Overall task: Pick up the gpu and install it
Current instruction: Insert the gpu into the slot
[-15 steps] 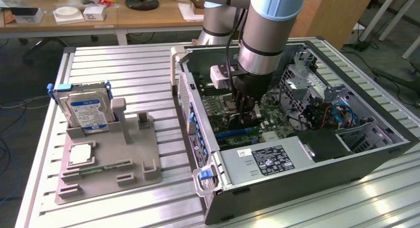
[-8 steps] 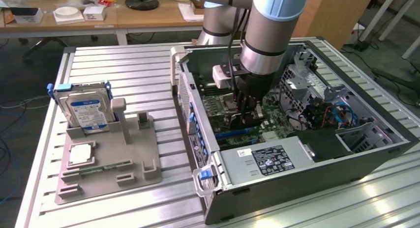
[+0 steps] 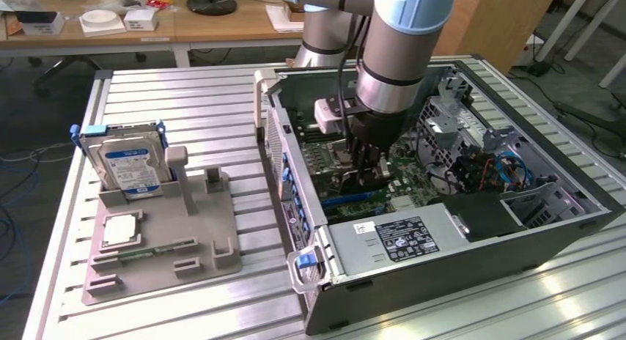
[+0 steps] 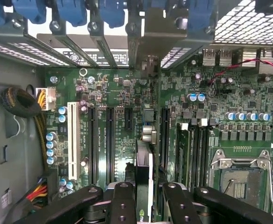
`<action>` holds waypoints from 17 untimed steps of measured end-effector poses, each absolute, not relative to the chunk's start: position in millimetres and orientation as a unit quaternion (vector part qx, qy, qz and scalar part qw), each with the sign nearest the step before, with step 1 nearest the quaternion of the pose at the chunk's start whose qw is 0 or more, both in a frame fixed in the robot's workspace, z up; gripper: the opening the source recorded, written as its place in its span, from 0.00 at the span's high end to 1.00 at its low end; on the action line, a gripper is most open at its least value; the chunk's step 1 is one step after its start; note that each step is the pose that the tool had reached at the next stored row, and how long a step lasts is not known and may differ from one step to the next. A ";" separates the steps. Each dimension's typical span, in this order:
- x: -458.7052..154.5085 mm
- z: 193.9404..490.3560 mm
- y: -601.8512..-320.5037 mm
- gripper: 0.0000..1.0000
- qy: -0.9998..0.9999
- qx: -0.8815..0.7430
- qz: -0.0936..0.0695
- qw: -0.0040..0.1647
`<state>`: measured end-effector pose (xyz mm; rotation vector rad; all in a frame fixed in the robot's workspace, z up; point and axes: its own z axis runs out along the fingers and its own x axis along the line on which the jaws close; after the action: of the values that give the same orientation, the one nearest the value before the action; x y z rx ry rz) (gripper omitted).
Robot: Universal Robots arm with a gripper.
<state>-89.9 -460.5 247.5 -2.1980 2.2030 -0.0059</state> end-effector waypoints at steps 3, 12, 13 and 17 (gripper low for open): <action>-90.4 246.8 -460.4 0.73 0.708 -0.706 -0.002 0.015; -92.2 242.9 -460.0 0.73 0.707 -0.707 -0.002 0.015; -92.2 242.4 -460.0 0.73 0.706 -0.708 -0.002 0.015; -92.4 241.1 -459.4 0.73 0.705 -0.709 -0.003 0.016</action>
<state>-92.4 -459.4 241.1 -2.2039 2.1924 -0.0107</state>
